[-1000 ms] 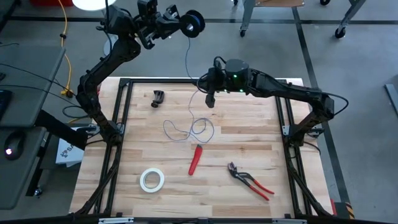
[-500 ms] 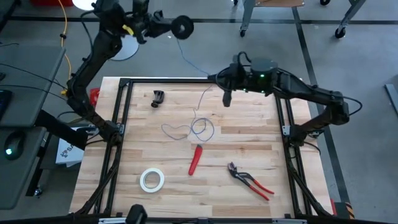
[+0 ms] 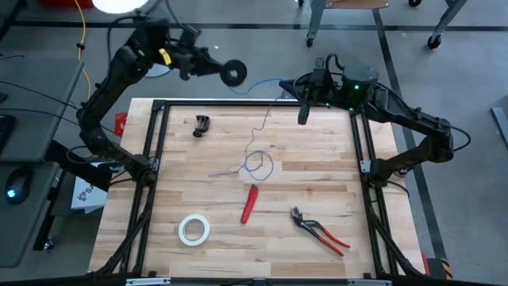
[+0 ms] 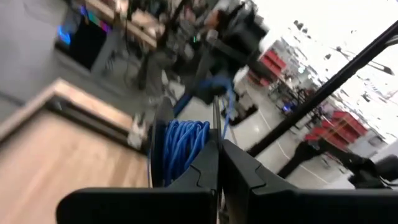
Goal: Coil cords
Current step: Coil the blue wire cable onto the black spool
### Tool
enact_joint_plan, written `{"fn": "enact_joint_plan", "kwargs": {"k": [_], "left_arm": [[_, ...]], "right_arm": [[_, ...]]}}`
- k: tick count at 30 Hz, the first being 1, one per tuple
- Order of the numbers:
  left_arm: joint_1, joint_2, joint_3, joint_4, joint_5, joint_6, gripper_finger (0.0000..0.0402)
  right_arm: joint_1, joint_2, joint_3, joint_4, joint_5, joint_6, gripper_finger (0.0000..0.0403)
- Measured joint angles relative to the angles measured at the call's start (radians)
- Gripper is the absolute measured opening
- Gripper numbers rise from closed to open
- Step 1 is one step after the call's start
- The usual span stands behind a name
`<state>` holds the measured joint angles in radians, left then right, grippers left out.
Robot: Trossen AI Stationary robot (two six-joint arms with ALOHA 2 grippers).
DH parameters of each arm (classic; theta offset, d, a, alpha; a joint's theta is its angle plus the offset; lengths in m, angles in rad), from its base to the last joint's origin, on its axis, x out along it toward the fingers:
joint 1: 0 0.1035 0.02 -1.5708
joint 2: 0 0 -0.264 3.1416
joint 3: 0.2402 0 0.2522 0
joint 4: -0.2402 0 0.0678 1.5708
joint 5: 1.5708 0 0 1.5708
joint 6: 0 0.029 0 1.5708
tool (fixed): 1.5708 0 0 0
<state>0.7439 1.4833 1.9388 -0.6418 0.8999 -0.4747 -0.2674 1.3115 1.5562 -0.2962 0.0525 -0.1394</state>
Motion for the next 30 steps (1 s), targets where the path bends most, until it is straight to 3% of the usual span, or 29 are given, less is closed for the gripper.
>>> {"fn": "enact_joint_plan", "kwargs": {"k": [6, 10, 20, 30], "left_arm": [[-0.101, 0.062, 0.000, -0.059, 0.009, -0.028, 0.0000], [-0.172, 0.108, 0.000, -0.019, 0.072, -0.078, 0.0000], [-0.255, 0.171, 0.000, 0.365, 0.199, -0.349, 0.0000], [-0.319, 0.202, 0.000, 0.464, 0.196, -0.446, 0.0000]], "right_arm": [[-0.027, -0.008, 0.000, 0.024, -0.045, 0.000, 0.0000], [-0.034, -0.007, 0.000, 0.026, -0.058, 0.003, 0.0000], [-0.033, -0.015, 0.000, 0.025, -0.061, 0.003, 0.0000], [-0.034, -0.008, 0.000, 0.065, -0.065, 0.041, 0.0000]]}}
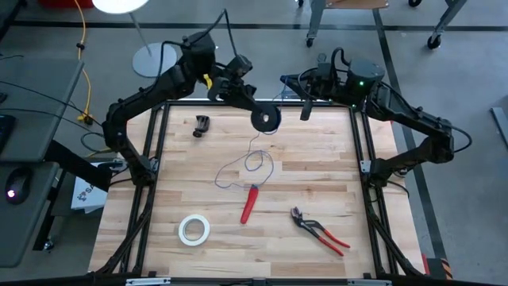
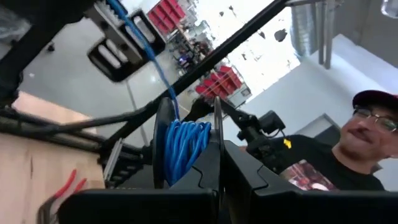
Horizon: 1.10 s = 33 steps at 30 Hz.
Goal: Coil cords
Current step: Coil the blue wire cable onto the black spool
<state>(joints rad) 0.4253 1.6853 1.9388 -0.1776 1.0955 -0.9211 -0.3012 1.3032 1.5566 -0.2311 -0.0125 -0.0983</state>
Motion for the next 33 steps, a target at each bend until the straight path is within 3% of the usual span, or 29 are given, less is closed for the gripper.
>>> {"fn": "enact_joint_plan", "kwargs": {"k": [15, 25, 29, 33], "left_arm": [[-0.036, 0.126, 0.000, 0.404, -0.017, -0.269, 0.0000], [0.014, 0.150, 0.000, 0.408, -0.084, -0.212, 0.0000], [0.009, 0.150, 0.000, 0.405, -0.061, -0.227, 0.0000], [-0.011, 0.150, 0.000, 0.357, -0.101, -0.163, 0.0000]], "right_arm": [[0.017, 0.006, 0.000, 0.056, -0.029, 0.079, 0.0000], [0.022, -0.035, 0.000, 0.078, -0.024, 0.119, 0.0000], [0.010, -0.034, 0.000, 0.093, -0.022, 0.121, 0.0000], [-0.001, -0.028, 0.000, 0.135, -0.017, 0.159, 0.0000]]}}
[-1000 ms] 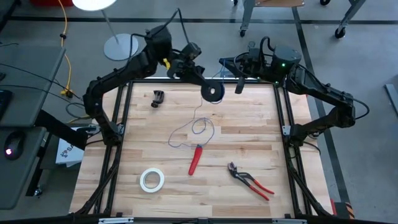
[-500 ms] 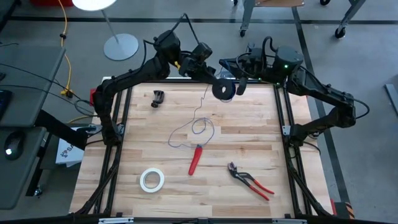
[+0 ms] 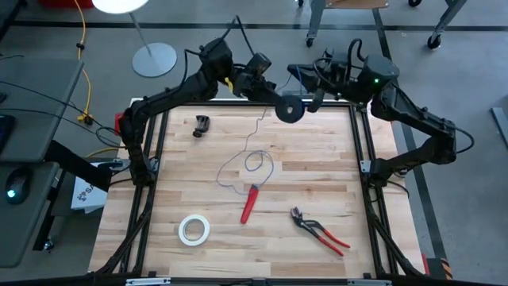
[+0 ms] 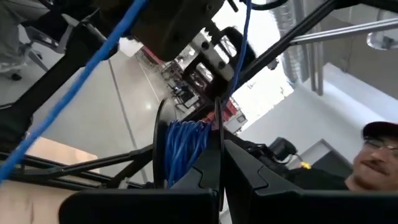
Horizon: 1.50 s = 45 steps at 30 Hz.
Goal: Coil cords
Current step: Coil the blue wire cable onto the black spool
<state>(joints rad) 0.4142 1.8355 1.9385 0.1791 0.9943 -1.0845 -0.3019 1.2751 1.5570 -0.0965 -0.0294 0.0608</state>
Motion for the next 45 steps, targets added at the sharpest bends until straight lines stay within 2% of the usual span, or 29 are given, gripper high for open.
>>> {"fn": "enact_joint_plan", "kwargs": {"k": [9, 14, 19, 22, 28, 33, 39, 45], "left_arm": [[-0.053, 0.000, 0.000, -0.003, 0.038, -0.010, 0.0000], [-0.076, 0.000, 0.000, 0.006, 0.036, -0.004, 0.0000], [-0.082, 0.000, 0.000, 0.179, 0.038, -0.089, 0.0000], [-0.082, -0.002, 0.001, 0.258, 0.005, -0.138, 0.0000], [-0.076, 0.000, 0.001, 0.309, -0.036, -0.151, 0.0000], [-0.064, -0.001, 0.001, 0.466, -0.116, -0.160, 0.0000], [-0.037, -0.002, 0.001, 0.519, -0.199, -0.116, 0.0000], [-0.001, -0.002, 0.001, 0.520, -0.210, -0.054, 0.0000]], "right_arm": [[-0.056, 0.001, 0.000, 0.018, 0.055, 0.013, 0.0000], [-0.095, 0.000, 0.000, 0.045, 0.040, 0.069, 0.0000], [-0.103, 0.010, 0.000, 0.021, 0.005, 0.085, 0.0000], [-0.102, 0.033, 0.000, 0.005, -0.032, 0.116, 0.0000], [-0.083, 0.076, 0.000, -0.001, -0.071, 0.146, 0.0000], [-0.073, 0.109, 0.000, -0.003, -0.148, 0.198, 0.0000], [-0.040, 0.133, 0.000, 0.006, -0.153, 0.213, 0.0000], [-0.021, 0.137, 0.000, 0.026, -0.140, 0.207, 0.0000]]}}
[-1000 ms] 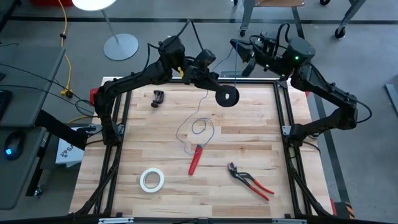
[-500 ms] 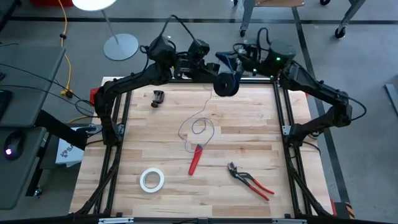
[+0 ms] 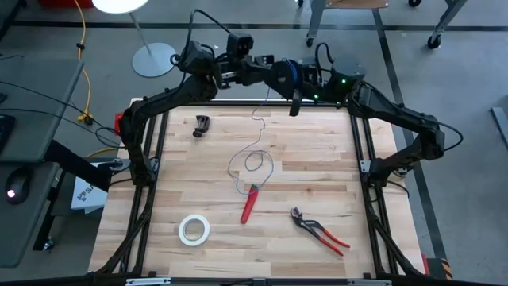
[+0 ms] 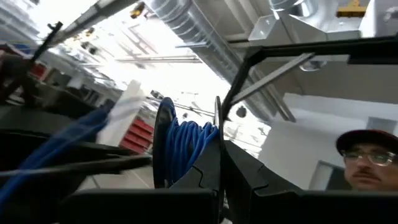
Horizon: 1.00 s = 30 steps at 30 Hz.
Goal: Coil cords
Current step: Coil the blue wire cable onto the black spool
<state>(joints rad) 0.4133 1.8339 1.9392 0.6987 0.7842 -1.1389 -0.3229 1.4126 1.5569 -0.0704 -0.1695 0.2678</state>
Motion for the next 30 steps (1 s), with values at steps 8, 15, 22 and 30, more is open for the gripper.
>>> {"fn": "enact_joint_plan", "kwargs": {"k": [8, 15, 22, 30], "left_arm": [[0.060, -0.016, 0.000, 0.005, 0.062, -0.071, 0.0000], [0.065, -0.014, 0.000, -0.031, -0.010, -0.015, 0.0000], [0.056, -0.015, 0.000, -0.048, -0.063, 0.031, 0.0000], [0.050, -0.014, 0.000, -0.050, -0.173, 0.022, 0.0000]], "right_arm": [[-0.020, -0.034, 0.000, -0.010, 0.001, -0.006, 0.0000], [-0.018, -0.025, 0.000, -0.013, 0.000, -0.009, 0.0000], [-0.019, -0.009, 0.000, 0.039, -0.010, 0.010, 0.0000], [-0.009, 0.030, 0.000, 0.094, -0.005, 0.012, 0.0000]]}}
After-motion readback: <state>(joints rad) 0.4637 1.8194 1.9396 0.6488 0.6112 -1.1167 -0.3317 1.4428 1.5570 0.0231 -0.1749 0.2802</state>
